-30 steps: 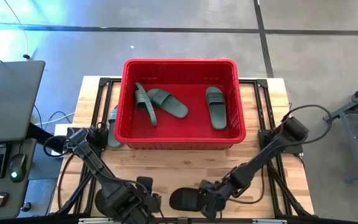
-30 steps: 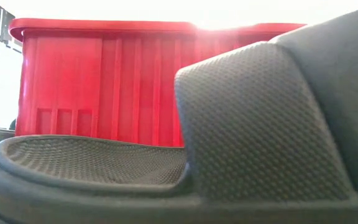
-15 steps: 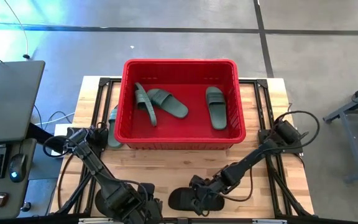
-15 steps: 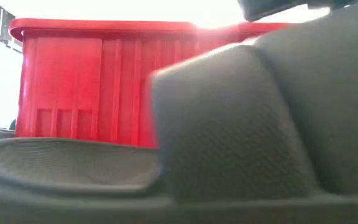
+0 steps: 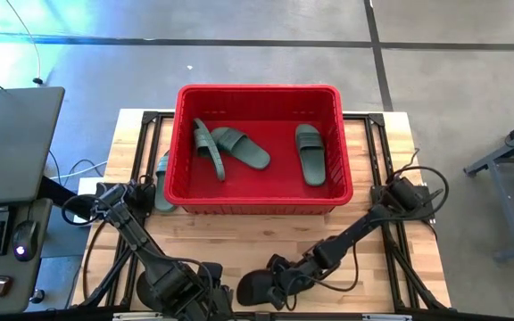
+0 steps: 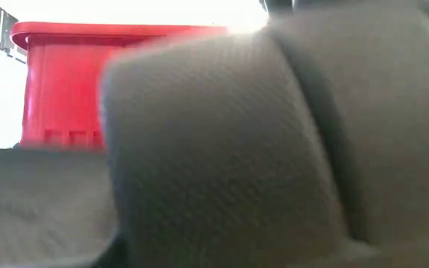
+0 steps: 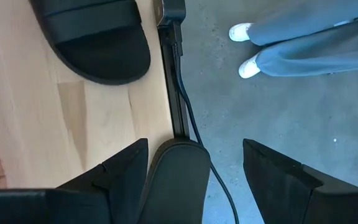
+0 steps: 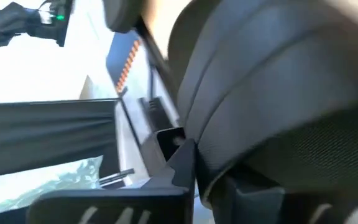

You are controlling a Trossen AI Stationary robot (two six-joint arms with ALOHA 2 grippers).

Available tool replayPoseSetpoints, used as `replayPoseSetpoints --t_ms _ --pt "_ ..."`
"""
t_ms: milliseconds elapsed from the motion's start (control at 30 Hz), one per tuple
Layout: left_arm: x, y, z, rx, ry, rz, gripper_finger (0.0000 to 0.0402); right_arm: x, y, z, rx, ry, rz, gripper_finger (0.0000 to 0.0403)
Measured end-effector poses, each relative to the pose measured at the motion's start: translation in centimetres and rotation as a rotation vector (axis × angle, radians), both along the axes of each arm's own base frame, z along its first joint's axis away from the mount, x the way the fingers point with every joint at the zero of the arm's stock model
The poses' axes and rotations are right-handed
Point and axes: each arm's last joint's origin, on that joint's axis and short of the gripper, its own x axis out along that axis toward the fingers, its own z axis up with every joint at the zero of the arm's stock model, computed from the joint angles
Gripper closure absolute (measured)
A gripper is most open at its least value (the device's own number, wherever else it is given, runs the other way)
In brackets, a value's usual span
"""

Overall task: Pick and place slides into bin
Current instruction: Put the black slide into the red bin

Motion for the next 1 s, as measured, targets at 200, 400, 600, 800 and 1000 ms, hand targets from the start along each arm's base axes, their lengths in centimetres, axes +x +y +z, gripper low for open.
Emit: replayPoseSetpoints --t_ms 200,400,600,800,1000 --pt "0.0 0.0 0.0 -0.014 0.010 0.008 0.0156 -0.1 0.3 2.8 0.097 -0.114 0.007 0.0398" --pt "-0.1 -0.1 0.0 -0.048 0.043 0.012 0.0156 -2.7 -1.0 10.0 0.075 -0.223 -0.009 0.0400" --pt "-0.2 0.1 0.3 -0.017 0.011 0.006 0.0156 -8.3 -5.3 16.7 -0.118 -0.242 -0.214 0.0401" --pt "0.0 0.7 0.6 0.040 -0.033 0.017 0.0156 -12.0 -11.2 24.2 -0.353 -0.607 -0.364 0.0402" --pt "0.5 1.3 0.6 0.037 -0.031 0.051 0.0156 -14.1 -18.7 27.9 -0.594 -0.735 -0.478 0.0402"
